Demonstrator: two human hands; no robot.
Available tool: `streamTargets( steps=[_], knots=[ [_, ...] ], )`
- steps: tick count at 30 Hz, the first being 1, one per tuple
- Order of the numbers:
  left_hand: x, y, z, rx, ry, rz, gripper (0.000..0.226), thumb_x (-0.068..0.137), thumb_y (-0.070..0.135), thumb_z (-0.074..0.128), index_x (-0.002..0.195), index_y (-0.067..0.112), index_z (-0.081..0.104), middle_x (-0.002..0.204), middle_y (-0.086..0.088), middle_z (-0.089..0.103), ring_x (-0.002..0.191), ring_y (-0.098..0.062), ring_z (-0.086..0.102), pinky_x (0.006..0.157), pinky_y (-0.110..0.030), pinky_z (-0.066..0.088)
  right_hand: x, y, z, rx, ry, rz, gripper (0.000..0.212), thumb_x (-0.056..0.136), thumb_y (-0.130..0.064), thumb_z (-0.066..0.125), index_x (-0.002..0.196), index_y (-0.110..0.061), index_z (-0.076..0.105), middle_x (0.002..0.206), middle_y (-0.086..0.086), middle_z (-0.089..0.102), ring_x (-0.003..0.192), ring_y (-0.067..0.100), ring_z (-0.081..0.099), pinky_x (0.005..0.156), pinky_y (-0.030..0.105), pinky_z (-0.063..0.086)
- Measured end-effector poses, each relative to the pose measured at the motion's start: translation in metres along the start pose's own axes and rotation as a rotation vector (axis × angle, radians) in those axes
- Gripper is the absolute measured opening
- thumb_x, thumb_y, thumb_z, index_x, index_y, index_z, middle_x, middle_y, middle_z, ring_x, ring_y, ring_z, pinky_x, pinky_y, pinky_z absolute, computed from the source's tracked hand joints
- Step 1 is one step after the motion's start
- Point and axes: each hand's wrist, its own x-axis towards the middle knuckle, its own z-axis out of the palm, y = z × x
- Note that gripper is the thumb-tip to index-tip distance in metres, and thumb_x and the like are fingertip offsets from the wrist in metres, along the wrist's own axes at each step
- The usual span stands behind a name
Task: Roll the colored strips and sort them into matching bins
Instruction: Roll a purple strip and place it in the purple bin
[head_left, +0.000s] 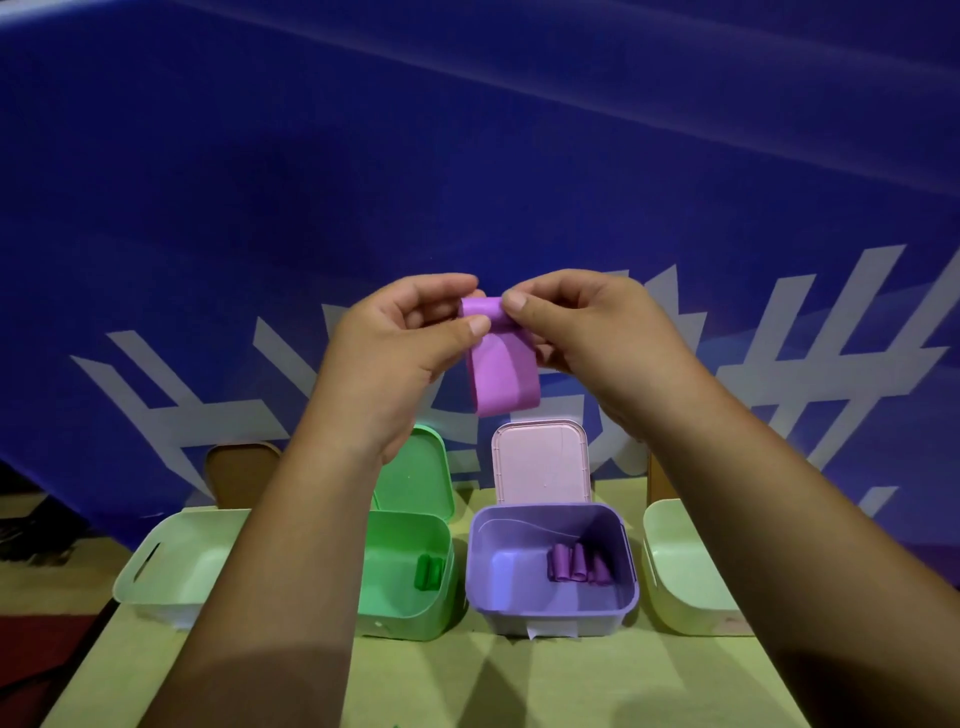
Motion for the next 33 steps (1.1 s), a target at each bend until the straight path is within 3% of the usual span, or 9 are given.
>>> streamTargets(
  steps=[4,10,12,15,18,22,25,29,33],
  knots=[
    [-0.002,-0.005,-0.001,-0.046,-0.032,-0.057,0.035,0.092,0.016,0.082,0.125,0.009,0.076,0.120,-0.015,0.079,0.116,-0.031,0.077,0.103,-0.047,0.061,0.000,0.000,0.004,0.005,0.041,-0.033,0.013,0.099,-0.026,0.076,0.113,-0.027,0.077,0.099,-0.005,0.079,0.097,0.013,0.076,0.086,0.034,0.066],
    [-0.003,-0.005,0.005,-0.051,-0.005,-0.099,0.029,0.102,0.030,0.074,0.120,0.008,0.078,0.111,-0.016,0.082,0.108,-0.033,0.079,0.099,-0.050,0.063,-0.002,-0.002,0.010,0.021,0.037,-0.085,0.018,0.098,-0.014,0.077,0.113,-0.025,0.076,0.105,-0.006,0.079,0.099,0.010,0.075,0.090,0.035,0.065],
    [-0.001,-0.005,0.003,-0.001,0.017,-0.072,0.023,0.102,0.025,0.075,0.119,0.011,0.079,0.109,-0.014,0.082,0.103,-0.030,0.080,0.091,-0.044,0.065,-0.003,-0.002,0.012,0.011,0.032,-0.095,0.020,0.098,-0.010,0.075,0.112,-0.024,0.075,0.106,-0.006,0.078,0.099,0.009,0.074,0.089,0.032,0.065],
    [-0.003,-0.003,0.000,0.032,0.024,-0.035,0.020,0.100,0.014,0.075,0.119,0.010,0.079,0.103,-0.010,0.081,0.082,-0.014,0.077,0.066,-0.021,0.057,-0.004,0.000,0.013,0.000,0.011,-0.065,0.022,0.098,-0.012,0.076,0.114,-0.027,0.073,0.107,-0.005,0.077,0.101,0.013,0.075,0.091,0.037,0.065],
    [-0.005,-0.003,-0.005,0.054,-0.003,-0.012,0.023,0.099,0.008,0.075,0.121,0.013,0.079,0.110,-0.009,0.081,0.098,-0.020,0.079,0.080,-0.027,0.063,-0.005,0.000,0.013,0.016,0.003,-0.010,0.015,0.101,-0.030,0.074,0.115,-0.028,0.074,0.107,-0.003,0.078,0.100,0.016,0.078,0.089,0.038,0.066],
    [-0.005,-0.005,-0.009,0.016,-0.041,-0.016,0.028,0.098,0.003,0.075,0.123,0.015,0.079,0.116,-0.012,0.079,0.113,-0.030,0.076,0.099,-0.041,0.063,-0.007,0.001,0.012,0.005,0.005,0.004,0.017,0.104,-0.033,0.069,0.115,-0.023,0.077,0.100,-0.001,0.079,0.089,0.014,0.079,0.080,0.030,0.066],
    [-0.004,-0.007,-0.007,-0.044,-0.030,-0.049,0.032,0.098,-0.001,0.072,0.127,0.011,0.077,0.120,-0.015,0.079,0.115,-0.030,0.076,0.098,-0.039,0.063,-0.007,0.004,0.013,-0.010,0.024,-0.010,0.016,0.103,-0.027,0.071,0.117,-0.022,0.078,0.102,-0.004,0.079,0.092,0.013,0.078,0.082,0.028,0.065],
    [-0.005,-0.008,-0.004,-0.229,-0.019,-0.167,0.025,0.104,0.002,0.065,0.128,0.001,0.072,0.115,-0.019,0.080,0.109,-0.026,0.079,0.090,-0.029,0.062,-0.005,0.008,0.018,-0.027,0.097,-0.040,0.014,0.099,-0.025,0.077,0.113,-0.027,0.078,0.103,-0.007,0.078,0.100,0.014,0.075,0.095,0.041,0.064],
    [-0.004,-0.012,-0.002,-0.301,-0.037,-0.205,0.027,0.104,0.009,0.067,0.128,-0.003,0.072,0.115,-0.019,0.081,0.109,-0.024,0.079,0.091,-0.027,0.062,-0.006,0.009,0.018,-0.046,0.111,-0.052,0.017,0.097,-0.021,0.078,0.111,-0.029,0.076,0.104,-0.010,0.077,0.100,0.008,0.073,0.096,0.037,0.062]
  ],
)
